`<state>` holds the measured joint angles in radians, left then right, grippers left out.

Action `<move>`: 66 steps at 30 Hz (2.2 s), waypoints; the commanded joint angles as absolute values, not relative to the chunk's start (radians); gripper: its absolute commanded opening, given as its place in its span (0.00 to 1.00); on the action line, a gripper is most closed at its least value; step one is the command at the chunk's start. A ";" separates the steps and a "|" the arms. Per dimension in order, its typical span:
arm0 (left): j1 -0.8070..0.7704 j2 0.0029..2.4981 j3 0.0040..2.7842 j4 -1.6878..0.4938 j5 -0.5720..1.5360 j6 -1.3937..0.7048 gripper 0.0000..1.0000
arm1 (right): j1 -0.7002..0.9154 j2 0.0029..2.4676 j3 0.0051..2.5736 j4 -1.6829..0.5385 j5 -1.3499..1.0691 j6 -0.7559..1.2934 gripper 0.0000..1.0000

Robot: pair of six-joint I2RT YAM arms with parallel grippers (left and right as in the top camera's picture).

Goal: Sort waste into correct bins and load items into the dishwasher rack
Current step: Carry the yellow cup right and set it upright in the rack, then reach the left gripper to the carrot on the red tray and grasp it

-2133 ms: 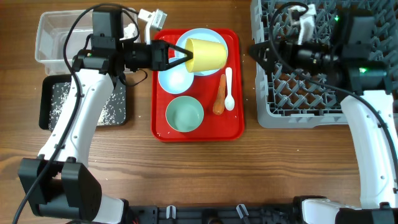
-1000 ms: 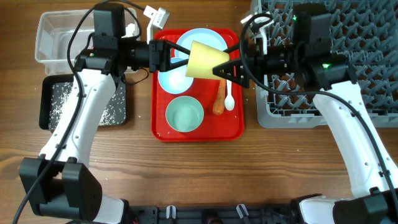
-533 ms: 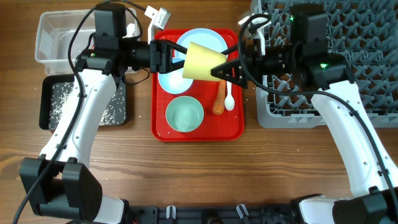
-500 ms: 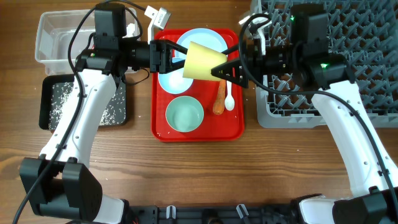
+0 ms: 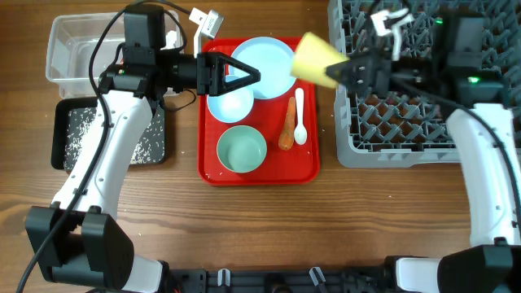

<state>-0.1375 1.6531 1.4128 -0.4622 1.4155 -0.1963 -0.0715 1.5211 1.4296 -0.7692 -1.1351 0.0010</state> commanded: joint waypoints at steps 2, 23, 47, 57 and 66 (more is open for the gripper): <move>-0.141 1.651 1.422 -0.529 1.239 -0.188 0.52 | -0.158 1.499 1.446 -0.884 -0.869 0.022 0.47; -0.141 1.652 1.421 -0.780 0.667 -0.187 0.51 | -0.149 1.494 1.447 -1.255 -0.102 0.269 0.47; -0.148 1.669 1.421 -0.783 0.660 -0.187 0.53 | -0.010 1.679 1.448 -1.131 -0.109 0.345 0.92; -0.287 1.669 1.421 -0.781 0.495 -0.187 0.68 | -0.010 1.661 1.551 -1.112 -0.159 0.336 1.00; -0.544 1.716 1.421 -0.698 0.094 -0.182 0.88 | -0.010 1.518 1.675 -1.144 -0.158 0.295 1.00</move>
